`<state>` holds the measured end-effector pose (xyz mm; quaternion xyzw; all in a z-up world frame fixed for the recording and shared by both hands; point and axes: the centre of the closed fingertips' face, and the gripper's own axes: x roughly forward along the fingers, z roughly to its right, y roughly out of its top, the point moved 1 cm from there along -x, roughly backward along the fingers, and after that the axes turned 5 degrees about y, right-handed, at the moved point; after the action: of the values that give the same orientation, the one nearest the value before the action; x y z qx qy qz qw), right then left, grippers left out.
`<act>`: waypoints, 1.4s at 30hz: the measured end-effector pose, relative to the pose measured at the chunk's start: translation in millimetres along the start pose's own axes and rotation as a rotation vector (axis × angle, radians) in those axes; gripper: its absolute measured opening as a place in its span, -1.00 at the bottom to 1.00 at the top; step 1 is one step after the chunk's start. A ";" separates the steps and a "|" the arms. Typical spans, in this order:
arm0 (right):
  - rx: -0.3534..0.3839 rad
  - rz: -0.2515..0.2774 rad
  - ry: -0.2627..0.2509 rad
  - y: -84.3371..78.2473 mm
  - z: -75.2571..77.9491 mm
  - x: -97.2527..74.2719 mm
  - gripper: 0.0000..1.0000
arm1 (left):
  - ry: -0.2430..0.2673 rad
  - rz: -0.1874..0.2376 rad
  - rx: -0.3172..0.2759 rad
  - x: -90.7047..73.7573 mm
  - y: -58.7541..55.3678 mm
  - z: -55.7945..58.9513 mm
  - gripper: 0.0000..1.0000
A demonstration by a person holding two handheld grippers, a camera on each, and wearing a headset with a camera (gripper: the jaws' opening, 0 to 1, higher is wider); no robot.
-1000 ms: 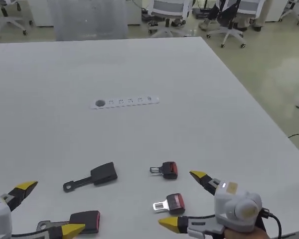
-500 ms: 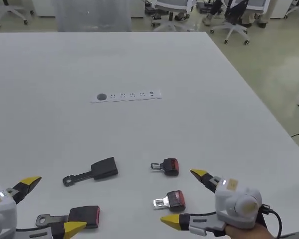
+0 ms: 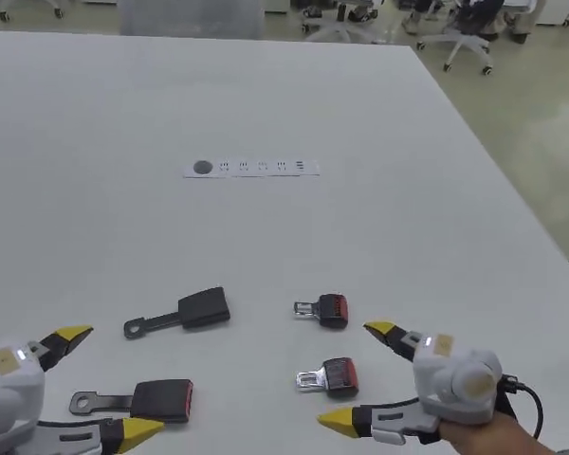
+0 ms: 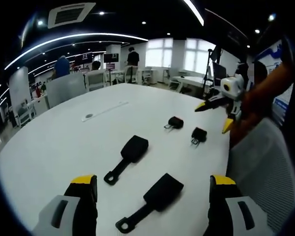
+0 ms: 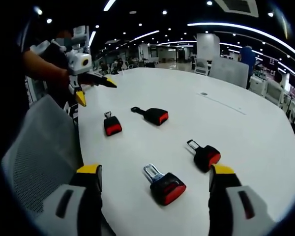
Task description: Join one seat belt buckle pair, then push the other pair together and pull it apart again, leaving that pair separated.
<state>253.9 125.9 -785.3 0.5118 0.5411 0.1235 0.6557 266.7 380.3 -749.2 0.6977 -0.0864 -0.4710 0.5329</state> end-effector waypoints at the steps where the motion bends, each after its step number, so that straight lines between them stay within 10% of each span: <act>1: -0.010 -0.016 0.005 -2.0 1.1 1.3 0.81 | -0.010 -0.006 0.007 1.3 -1.5 0.8 0.93; 42: -0.207 -0.362 0.347 -56.9 17.0 29.2 0.06 | -0.307 -0.276 0.384 58.6 -74.6 13.9 -0.06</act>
<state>257.0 112.3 -849.9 0.3084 0.7127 0.1449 0.6132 259.6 365.8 -843.7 0.7115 -0.1581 -0.6143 0.3022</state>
